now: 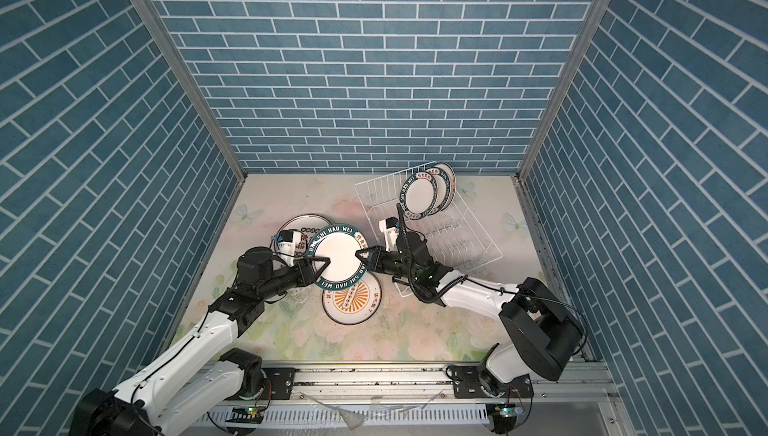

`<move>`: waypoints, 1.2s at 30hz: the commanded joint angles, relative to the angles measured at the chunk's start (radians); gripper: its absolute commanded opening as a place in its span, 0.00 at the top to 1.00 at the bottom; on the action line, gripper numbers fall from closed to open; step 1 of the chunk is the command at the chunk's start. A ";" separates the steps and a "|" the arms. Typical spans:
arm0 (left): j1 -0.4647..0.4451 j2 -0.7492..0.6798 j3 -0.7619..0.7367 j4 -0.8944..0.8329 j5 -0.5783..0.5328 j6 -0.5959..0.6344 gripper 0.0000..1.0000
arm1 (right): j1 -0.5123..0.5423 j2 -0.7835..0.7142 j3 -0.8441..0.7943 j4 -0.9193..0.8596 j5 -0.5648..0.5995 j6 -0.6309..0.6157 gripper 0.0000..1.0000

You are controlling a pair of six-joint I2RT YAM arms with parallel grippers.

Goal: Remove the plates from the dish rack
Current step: 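Close the left gripper on the plate rim while the right gripper releases and withdraws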

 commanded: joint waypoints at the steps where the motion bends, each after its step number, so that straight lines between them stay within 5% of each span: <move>1: -0.005 0.006 -0.010 0.058 0.053 0.017 0.61 | 0.008 0.018 0.007 0.012 -0.016 0.009 0.87; 6: -0.005 0.019 -0.015 0.085 0.083 0.016 0.76 | 0.011 0.019 0.038 -0.061 -0.002 -0.028 0.67; 20: 0.006 -0.006 -0.021 0.050 0.058 0.018 1.00 | 0.009 -0.053 0.165 -0.398 0.085 -0.209 0.46; 29: 0.029 0.007 -0.005 -0.006 0.049 0.023 1.00 | 0.011 -0.132 0.251 -0.671 0.252 -0.327 0.37; 36: 0.031 0.032 0.029 -0.179 0.004 0.066 1.00 | 0.010 -0.217 0.357 -0.936 0.509 -0.442 0.32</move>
